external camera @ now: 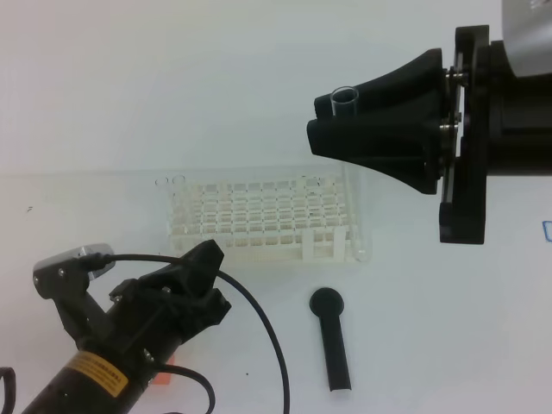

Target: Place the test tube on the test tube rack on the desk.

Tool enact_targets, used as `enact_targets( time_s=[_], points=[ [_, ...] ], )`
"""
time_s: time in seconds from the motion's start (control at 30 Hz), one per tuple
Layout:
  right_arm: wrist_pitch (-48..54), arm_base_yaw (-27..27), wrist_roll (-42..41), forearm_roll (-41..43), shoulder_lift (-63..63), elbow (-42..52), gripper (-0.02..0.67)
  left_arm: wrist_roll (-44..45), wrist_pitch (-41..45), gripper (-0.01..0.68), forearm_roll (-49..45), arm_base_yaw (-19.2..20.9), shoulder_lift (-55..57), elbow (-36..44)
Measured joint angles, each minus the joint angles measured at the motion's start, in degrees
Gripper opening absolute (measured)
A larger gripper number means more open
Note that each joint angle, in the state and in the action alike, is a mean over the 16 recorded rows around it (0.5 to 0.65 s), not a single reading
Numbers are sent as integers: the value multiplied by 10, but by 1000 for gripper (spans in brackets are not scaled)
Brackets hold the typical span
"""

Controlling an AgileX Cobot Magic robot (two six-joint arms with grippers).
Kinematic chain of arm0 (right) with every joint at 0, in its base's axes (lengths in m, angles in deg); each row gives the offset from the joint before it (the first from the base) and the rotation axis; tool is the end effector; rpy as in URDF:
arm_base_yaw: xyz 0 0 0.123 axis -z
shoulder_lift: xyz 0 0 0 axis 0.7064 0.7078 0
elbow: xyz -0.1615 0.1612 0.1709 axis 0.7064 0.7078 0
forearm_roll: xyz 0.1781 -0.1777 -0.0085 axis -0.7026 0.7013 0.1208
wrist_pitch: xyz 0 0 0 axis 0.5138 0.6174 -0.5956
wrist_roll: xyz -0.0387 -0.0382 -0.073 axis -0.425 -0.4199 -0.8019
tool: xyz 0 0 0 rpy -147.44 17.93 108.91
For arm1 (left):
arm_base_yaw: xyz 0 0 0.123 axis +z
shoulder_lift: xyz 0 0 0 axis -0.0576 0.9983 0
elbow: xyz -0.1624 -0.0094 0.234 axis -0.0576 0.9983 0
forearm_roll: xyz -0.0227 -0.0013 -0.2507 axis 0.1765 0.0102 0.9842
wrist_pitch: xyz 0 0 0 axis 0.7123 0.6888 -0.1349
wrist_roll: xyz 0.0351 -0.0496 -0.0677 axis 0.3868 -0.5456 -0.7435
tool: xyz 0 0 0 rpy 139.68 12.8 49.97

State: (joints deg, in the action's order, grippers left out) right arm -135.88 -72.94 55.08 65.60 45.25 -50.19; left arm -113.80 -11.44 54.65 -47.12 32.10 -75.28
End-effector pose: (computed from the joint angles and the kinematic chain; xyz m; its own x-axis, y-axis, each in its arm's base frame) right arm 0.2046 0.1873 0.4013 0.0614 -0.2050 -0.9768 -0.9797 0.1746 -0.0982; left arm 0.1721 -0.1559 0.2129 -0.3320 -0.4549 -0.8263 0.5445 0.6229 -0.5617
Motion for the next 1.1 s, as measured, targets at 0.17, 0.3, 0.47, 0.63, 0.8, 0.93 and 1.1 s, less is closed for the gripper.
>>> enact_targets(
  time_s=[0.17, 0.3, 0.47, 0.63, 0.8, 0.93, 1.1],
  points=[
    [0, 0, -4, 0, 0, 0, 122, 0, 16, -1, 0, 0, 3, 0],
    [0, 0, -8, 1, 0, 0, 122, 0, 44, -1, 0, 0, -3, 0],
    [0, 0, -14, 1, 0, 0, 122, 0, 118, -1, 0, 0, -38, 0],
    [0, 0, -17, 1, 0, 0, 122, 1, 228, -1, -2, 2, -110, 0],
    [0, 0, -18, 1, 0, 0, 122, 1, 338, -1, -5, 18, -202, 0],
    [0, 0, -19, 1, 0, 0, 122, 1, 401, -1, -8, 49, -273, 0],
    [0, 0, -19, 1, 0, 0, 122, 1, 446, -1, -10, 106, -350, 0]
  ],
)
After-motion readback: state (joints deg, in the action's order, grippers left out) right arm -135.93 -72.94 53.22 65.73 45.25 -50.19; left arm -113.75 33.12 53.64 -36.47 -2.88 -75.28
